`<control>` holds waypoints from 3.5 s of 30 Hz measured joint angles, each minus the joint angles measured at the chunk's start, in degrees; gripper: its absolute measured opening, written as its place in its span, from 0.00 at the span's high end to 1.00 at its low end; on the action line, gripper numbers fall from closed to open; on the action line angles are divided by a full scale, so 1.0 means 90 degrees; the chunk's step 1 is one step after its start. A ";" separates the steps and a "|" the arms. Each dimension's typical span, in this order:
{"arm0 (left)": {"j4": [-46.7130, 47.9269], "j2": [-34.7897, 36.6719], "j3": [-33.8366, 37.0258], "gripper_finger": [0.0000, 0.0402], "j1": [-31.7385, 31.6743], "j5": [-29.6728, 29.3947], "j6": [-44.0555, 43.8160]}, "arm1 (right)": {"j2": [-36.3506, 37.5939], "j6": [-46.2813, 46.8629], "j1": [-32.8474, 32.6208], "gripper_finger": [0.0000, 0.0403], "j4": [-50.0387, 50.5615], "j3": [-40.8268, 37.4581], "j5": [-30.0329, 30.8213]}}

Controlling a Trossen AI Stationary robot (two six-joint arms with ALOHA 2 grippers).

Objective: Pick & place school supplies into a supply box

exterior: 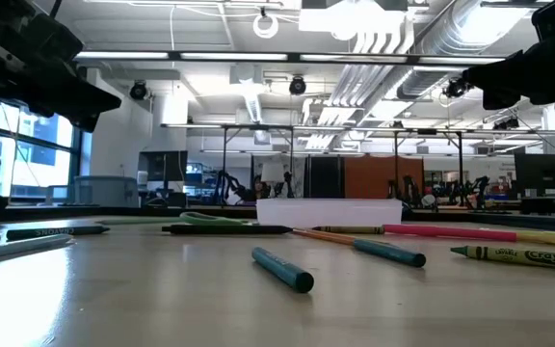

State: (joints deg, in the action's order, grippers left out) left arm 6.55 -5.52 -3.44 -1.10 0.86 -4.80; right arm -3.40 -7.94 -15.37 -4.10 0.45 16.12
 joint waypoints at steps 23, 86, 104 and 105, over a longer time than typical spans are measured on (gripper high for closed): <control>-0.0002 0.0000 0.0002 0.90 0.0000 0.0000 0.0000 | 0.0000 0.0000 0.0000 1.00 0.0000 0.0001 0.0000; -0.0039 0.0000 -0.0002 0.90 0.0002 -0.0408 -0.0843 | -0.0002 -0.0001 0.0000 1.00 0.0000 0.0001 0.0000; -0.0557 -0.0158 0.0101 0.64 0.0000 -0.2842 -0.0856 | 0.0000 0.0002 0.0002 1.00 0.0000 0.0000 0.0000; -0.0819 -0.0257 0.0186 0.60 0.0000 -0.3042 -0.0833 | 0.0000 0.0000 0.0000 1.00 0.0000 0.0000 0.0000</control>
State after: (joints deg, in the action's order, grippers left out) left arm -0.83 -7.83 -1.76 -1.10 -26.51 -12.30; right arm -3.40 -7.94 -15.38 -4.10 0.45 16.12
